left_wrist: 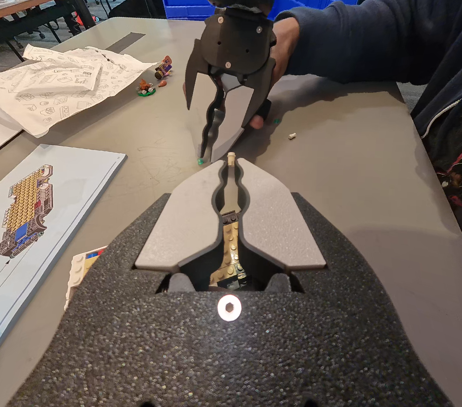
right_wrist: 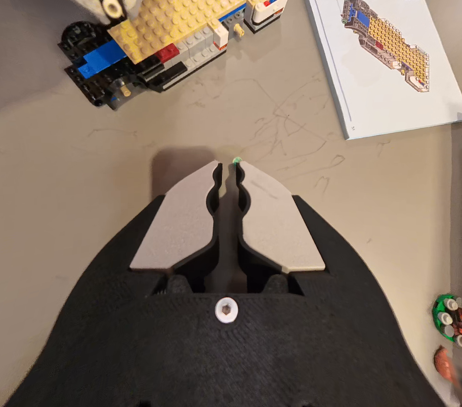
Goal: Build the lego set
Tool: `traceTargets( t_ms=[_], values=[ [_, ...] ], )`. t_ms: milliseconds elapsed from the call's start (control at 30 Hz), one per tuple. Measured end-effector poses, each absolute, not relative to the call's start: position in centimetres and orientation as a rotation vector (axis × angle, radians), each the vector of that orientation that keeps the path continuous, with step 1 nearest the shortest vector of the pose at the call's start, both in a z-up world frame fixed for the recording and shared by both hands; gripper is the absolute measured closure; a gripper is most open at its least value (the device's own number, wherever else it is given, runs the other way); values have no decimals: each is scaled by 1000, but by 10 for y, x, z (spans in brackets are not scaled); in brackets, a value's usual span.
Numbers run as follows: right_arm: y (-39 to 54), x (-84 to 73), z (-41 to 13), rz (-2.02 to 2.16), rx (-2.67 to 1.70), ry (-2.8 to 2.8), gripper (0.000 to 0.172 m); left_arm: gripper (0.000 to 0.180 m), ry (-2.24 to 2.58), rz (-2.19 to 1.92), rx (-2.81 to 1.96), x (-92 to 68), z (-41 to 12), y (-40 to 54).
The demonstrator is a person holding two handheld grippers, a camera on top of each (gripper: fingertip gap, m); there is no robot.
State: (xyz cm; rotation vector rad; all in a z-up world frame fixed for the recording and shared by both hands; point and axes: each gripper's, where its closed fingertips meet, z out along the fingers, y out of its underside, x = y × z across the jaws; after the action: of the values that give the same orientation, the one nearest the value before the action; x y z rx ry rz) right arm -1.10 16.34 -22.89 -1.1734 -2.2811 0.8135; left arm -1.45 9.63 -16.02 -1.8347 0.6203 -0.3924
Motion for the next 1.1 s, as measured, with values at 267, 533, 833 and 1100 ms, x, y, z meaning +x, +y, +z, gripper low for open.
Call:
traceTargets(
  t_ms=[267, 533, 833, 1100],
  values=[
    [162, -14, -225, 817, -1134, -2245, 152, 176, 624, -395, -1840, -14, -162, 97],
    [159, -14, -223, 844, -1135, -2245, 151, 176, 623, -394, -1840, -14, -162, 97],
    [161, -11, -228, 831, -1173, -2267, 153, 176, 621, -398, -1841, -14, -162, 97],
    [151, -20, -214, 955, -1147, -2211, 150, 176, 620, -395, -1839, -14, -161, 97]
  ],
)
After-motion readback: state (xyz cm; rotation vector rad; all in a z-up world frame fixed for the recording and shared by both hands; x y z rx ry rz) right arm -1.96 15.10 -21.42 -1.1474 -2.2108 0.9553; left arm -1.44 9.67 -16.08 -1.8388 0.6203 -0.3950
